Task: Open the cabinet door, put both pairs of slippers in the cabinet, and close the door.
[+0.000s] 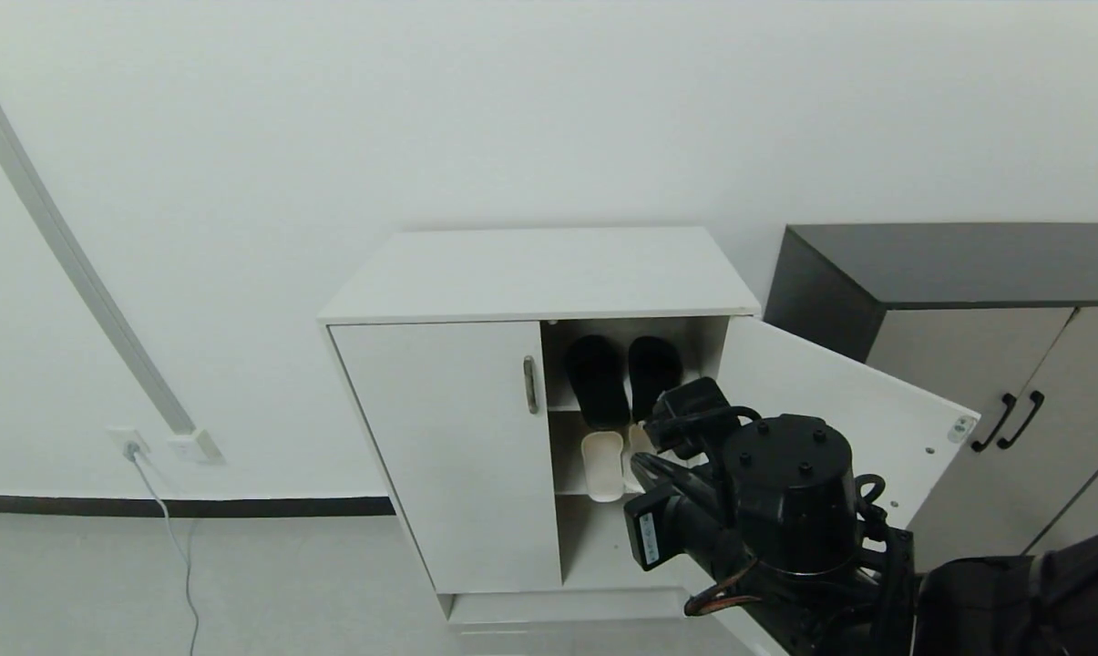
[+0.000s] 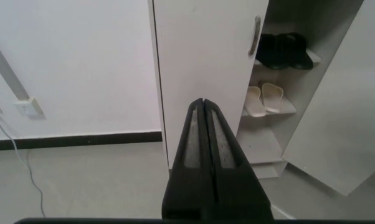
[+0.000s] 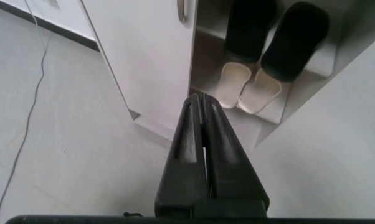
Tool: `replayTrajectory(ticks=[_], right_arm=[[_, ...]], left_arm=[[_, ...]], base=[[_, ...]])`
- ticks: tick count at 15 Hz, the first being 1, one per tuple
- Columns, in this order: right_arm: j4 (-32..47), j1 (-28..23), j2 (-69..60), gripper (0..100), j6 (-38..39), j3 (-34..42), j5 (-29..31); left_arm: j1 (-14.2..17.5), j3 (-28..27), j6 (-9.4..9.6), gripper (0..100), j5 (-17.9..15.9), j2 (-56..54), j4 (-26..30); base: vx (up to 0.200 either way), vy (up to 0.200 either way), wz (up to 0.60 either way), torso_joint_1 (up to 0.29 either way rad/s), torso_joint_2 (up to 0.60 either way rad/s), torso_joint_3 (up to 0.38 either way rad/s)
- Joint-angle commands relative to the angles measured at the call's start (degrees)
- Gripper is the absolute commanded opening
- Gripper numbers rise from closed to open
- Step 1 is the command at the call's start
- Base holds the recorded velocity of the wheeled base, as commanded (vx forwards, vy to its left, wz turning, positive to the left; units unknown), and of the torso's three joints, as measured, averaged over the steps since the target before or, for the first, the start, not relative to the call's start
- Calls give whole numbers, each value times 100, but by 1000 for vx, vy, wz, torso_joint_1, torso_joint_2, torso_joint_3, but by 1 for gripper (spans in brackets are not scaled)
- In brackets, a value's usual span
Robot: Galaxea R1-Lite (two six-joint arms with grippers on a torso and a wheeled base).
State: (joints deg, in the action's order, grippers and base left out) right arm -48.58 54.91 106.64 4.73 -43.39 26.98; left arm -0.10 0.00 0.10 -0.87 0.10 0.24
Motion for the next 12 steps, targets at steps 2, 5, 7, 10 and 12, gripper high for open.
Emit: replayTrajectory(ticks=[2,5,7,10,12], right_arm=[[-2,3,14,0,10,-3,0],[-20,3,-3,0,10,-3,-8],[-20,3,-3,0,10,-3,0],[-20,3,-47,0,10,-21,-8],[-20,-33,-65,0,28,-12,-8]], left_arm=[[1,-9,-1,0,-1,-1,2],[1,0,-1,0,-1,-1,2],[1,0,-1,0,-1,-1,2],[1,0,-1,0,-1,-1,2],[1,0,-1,0,-1,-1,2]], base=[[0,0,0,237,-554,-327],[0,0,0,246,-574,-328],[0,0,0,266,-596,-339],[0,0,0,232,-520,-286],[0,0,0,183,-410,-227]])
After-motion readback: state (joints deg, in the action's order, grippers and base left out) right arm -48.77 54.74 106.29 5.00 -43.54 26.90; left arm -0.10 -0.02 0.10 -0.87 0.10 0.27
